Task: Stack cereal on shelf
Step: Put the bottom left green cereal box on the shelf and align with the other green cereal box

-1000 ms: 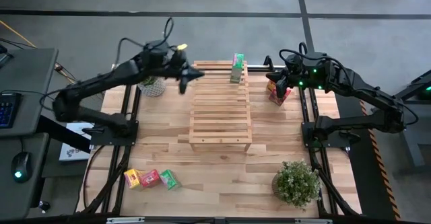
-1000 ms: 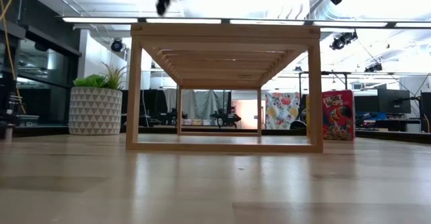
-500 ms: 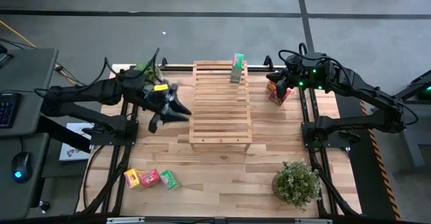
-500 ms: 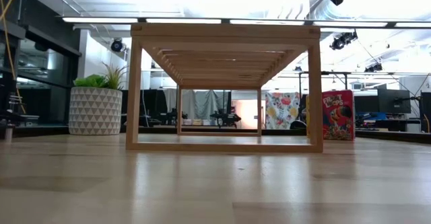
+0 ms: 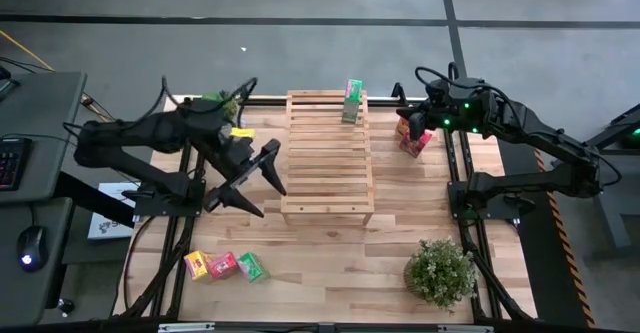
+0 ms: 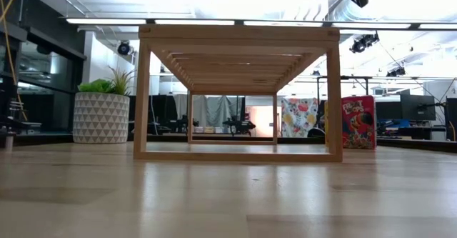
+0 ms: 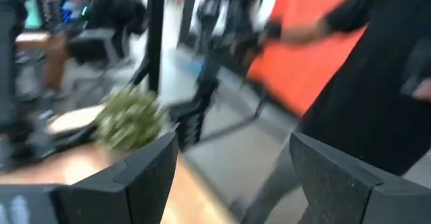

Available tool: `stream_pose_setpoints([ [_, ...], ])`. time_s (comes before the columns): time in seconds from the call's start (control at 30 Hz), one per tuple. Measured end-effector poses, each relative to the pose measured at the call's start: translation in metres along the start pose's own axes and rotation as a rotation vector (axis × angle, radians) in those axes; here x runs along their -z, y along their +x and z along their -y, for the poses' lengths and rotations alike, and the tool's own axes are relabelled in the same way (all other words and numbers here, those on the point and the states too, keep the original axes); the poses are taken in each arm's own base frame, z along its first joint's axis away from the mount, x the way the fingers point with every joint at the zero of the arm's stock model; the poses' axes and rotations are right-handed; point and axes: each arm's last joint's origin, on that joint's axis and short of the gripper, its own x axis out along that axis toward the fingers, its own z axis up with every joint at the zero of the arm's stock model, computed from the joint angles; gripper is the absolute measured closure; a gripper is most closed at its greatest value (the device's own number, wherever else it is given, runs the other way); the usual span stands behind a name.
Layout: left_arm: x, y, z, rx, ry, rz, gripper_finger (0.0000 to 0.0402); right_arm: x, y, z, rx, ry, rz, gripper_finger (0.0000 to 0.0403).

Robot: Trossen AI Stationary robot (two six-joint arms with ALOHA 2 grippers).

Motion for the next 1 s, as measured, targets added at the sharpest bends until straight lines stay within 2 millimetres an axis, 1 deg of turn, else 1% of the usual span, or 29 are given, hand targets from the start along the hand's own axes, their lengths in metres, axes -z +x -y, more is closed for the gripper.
stream_pose_setpoints([
  [0.13,-0.003,-0.002,0.011,-0.107,0.147,-0.292,0.0124,0.000,0.000,0.000,0.004,0.005,0.002,0.0402],
  [0.23,0.000,0.009,0.027,-0.107,0.200,-0.469,0.0124,0.000,0.000,0.000,0.013,-0.012,0.005,0.0402],
  [0.33,0.010,0.031,0.047,-0.046,0.240,-0.588,0.0124,0.000,0.000,0.001,0.024,-0.025,0.008,0.0402],
  [0.53,0.045,0.088,0.084,0.014,0.340,-0.848,0.0124,0.003,0.000,0.003,0.056,-0.079,-0.020,0.0402],
  [0.67,0.067,0.123,0.100,0.043,0.315,-0.945,0.0124,0.007,0.000,0.005,0.077,-0.111,-0.061,0.0402],
  [0.73,0.077,0.135,0.105,0.045,0.275,-0.992,0.0124,0.009,-0.001,0.007,0.087,-0.118,-0.079,0.0402],
  [0.87,0.091,0.148,0.110,0.033,0.212,-1.071,0.0124,0.011,-0.001,0.008,0.108,-0.135,-0.099,0.0402],
  [1.0,0.096,0.156,0.115,0.027,0.193,-1.069,0.0124,0.012,-0.001,0.009,0.117,-0.148,-0.114,0.0402],
])
